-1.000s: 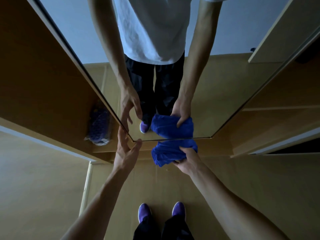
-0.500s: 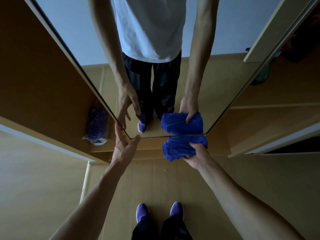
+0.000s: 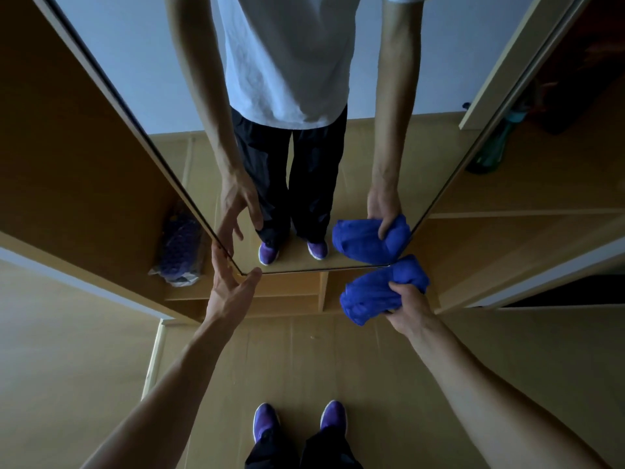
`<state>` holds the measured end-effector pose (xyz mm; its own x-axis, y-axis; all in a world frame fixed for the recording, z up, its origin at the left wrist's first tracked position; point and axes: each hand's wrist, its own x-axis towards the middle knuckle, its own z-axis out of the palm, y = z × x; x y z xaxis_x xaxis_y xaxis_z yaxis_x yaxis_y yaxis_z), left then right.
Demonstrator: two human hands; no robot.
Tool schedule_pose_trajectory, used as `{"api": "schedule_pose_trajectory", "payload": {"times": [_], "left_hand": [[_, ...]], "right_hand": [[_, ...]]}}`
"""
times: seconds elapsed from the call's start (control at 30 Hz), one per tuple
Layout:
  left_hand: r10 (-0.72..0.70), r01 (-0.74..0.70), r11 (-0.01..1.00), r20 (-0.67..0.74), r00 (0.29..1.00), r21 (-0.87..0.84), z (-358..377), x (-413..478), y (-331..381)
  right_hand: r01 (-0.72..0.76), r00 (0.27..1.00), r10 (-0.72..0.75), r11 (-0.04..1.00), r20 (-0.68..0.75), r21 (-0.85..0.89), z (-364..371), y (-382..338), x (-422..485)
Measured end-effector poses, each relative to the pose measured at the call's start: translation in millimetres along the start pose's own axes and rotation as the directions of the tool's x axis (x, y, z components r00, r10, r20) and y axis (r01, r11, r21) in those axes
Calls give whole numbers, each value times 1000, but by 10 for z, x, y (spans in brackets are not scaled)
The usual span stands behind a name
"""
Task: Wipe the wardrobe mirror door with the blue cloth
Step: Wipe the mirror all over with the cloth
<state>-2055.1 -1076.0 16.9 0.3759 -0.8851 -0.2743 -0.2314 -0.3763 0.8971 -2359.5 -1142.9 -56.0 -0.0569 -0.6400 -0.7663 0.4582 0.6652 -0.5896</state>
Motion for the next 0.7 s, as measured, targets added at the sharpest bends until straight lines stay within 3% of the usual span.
{"api": "schedule_pose_trajectory", "payload": {"times": [0.3,0.43,0.5,0.57,0.63,0.7], "left_hand": [[-1,10,998,-119,993,68,132,-39,-1],[-169,196,963,-156,973,183,292,-120,-92],[-201,220,941,-98,975,256,416,-258,-121],[-130,117,930,15,991,348,551,-418,-88],[18,-76,899,137,990,432,688,-551,39],[199,-308,832,269,942,462,827,-631,250]], "right_hand": [[84,980,-141,935,-141,-345,-174,-181,95],[145,965,-221,900,-143,-410,-264,-215,126],[170,955,-257,883,-147,-438,-269,-229,107],[201,947,-292,866,-136,-459,-261,-243,72],[236,945,-313,857,-99,-459,-266,-251,42],[259,942,-327,846,-70,-465,-282,-258,10]]}}
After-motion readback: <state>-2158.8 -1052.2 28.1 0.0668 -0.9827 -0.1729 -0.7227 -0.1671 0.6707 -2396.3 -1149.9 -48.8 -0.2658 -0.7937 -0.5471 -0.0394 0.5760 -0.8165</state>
